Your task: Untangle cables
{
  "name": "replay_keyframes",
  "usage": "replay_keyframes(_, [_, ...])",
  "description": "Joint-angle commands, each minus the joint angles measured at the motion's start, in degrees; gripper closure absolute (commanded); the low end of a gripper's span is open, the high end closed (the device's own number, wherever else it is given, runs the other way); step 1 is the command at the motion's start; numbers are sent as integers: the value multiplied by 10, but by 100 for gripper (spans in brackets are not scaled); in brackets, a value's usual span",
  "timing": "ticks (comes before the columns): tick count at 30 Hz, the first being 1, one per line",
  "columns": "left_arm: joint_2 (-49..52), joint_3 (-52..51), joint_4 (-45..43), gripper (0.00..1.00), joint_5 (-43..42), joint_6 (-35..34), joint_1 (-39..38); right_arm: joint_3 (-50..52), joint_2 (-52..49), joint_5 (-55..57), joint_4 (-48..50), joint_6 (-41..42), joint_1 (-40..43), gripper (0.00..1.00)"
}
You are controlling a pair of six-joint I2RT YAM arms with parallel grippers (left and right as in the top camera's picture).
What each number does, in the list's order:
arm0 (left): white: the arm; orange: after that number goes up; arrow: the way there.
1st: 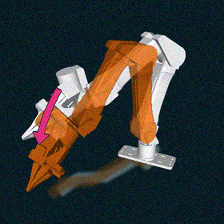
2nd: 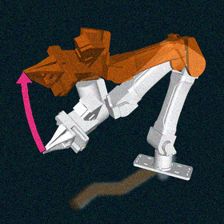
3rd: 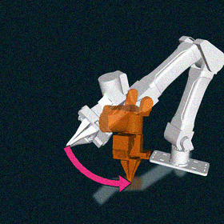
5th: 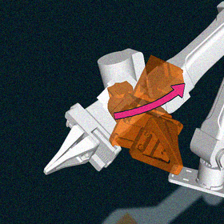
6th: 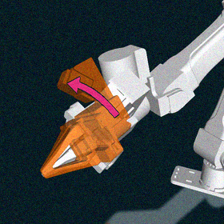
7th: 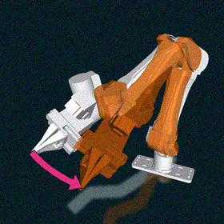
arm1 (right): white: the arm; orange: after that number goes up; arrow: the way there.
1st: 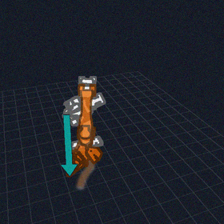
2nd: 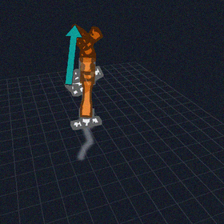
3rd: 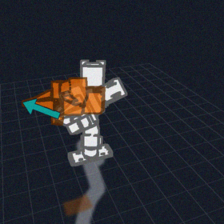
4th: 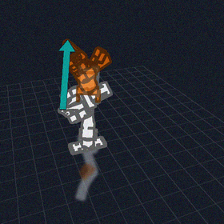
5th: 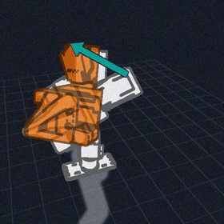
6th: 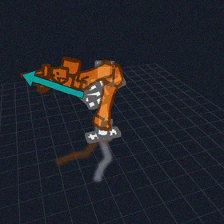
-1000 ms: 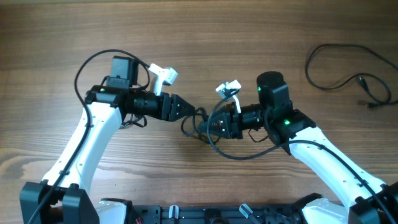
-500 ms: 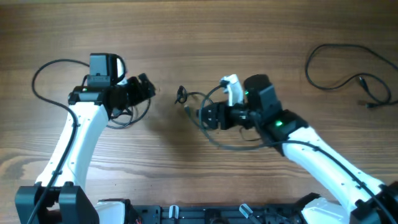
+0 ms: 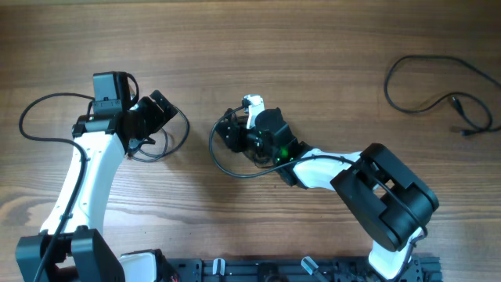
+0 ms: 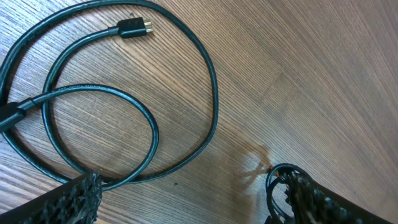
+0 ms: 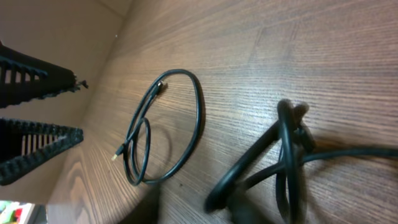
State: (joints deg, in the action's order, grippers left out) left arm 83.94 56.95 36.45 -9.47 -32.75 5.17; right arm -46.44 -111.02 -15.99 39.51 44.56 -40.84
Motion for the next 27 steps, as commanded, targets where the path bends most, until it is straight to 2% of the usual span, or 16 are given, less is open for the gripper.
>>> replay_keyframes(1, [-5, -5, -2, 1, -5, -7, -5, -4, 11, -49, 4, 4, 6, 95])
replay_keyframes(4, [-5, -5, -3, 3, -5, 1, -5, -4, 55, -165, 0, 3, 34, 96])
replay_keyframes(5, [-5, -5, -10, 5, -29, 33, -5, -4, 73, -247, 5, 4, 63, 95])
replay_keyframes(7, [-5, -5, -26, 5, -128, 99, -6, -4, 78, -407, 52, 5, 110, 96])
replay_keyframes(9, [-5, -5, -37, 5, -247, 179, -6, -4, 77, -534, 56, 4, 151, 96])
replay_keyframes(11, [-5, -5, -27, 5, -380, 295, -6, -4, 77, -579, 59, 26, 173, 95])
replay_keyframes(12, [-5, -5, -23, 5, -406, 320, -6, -4, 77, -579, 59, 39, 177, 96])
replay_keyframes(14, [-5, -5, -19, 5, -410, 341, -6, -4, 77, -591, 83, 75, 178, 96])
replay_keyframes(18, [-3, -7, -19, 3, -411, 341, -6, -4, 77, -610, 195, 233, 181, 96])
replay_keyframes(19, [-3, -7, -19, 2, -411, 340, -6, -4, 77, -610, 202, 245, 181, 96])
replay_keyframes(22, [-3, -7, -19, 0, -410, 340, -5, -4, 77, -633, 178, 231, 194, 95])
replay_keyframes(24, [-3, -7, -19, 0, -410, 340, -5, -4, 77, -681, 144, 251, 237, 95])
replay_keyframes(27, [-3, -7, -19, 0, -410, 337, -5, 3, 77, -687, 39, 186, 320, 95])
